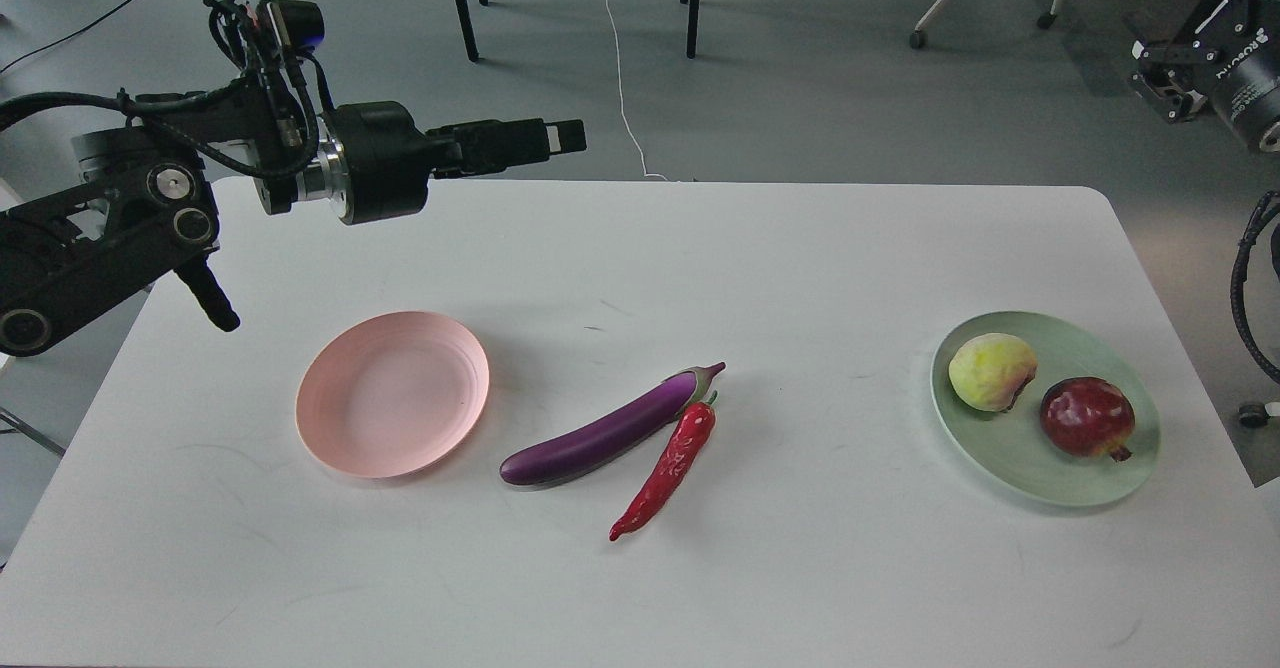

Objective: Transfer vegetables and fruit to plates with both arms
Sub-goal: 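Reach the left gripper down and grasp the purple eggplant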

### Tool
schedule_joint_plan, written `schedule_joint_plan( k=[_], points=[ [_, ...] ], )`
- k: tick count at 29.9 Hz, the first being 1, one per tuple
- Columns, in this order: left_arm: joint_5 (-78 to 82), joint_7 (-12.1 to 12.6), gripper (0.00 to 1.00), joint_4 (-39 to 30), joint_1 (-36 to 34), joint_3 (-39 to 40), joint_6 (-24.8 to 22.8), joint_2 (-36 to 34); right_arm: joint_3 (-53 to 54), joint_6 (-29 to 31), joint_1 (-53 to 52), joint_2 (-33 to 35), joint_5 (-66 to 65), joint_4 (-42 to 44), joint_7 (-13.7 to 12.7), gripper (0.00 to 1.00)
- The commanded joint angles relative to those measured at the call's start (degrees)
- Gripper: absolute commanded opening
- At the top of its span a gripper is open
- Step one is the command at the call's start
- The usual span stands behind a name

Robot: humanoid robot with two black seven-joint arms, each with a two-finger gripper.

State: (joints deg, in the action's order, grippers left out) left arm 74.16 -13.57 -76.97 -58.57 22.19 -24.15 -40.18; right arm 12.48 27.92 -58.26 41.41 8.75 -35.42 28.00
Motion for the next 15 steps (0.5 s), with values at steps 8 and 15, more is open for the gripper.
schedule_joint_plan(
  k=[8,15],
  points=[
    [30.58,3.90,0.98,-6.87,-0.06,-6.45,-1.78,1.85,7.46,0.08,14.65,0.16,8.65,-4.03,0.00,0.99],
    [44.55,4.78,0.98,-10.57,0.73,-13.74,-1.86,6.76,10.28,0.08,18.18,0.51,8.48,-8.17,0.00,0.99]
  ],
)
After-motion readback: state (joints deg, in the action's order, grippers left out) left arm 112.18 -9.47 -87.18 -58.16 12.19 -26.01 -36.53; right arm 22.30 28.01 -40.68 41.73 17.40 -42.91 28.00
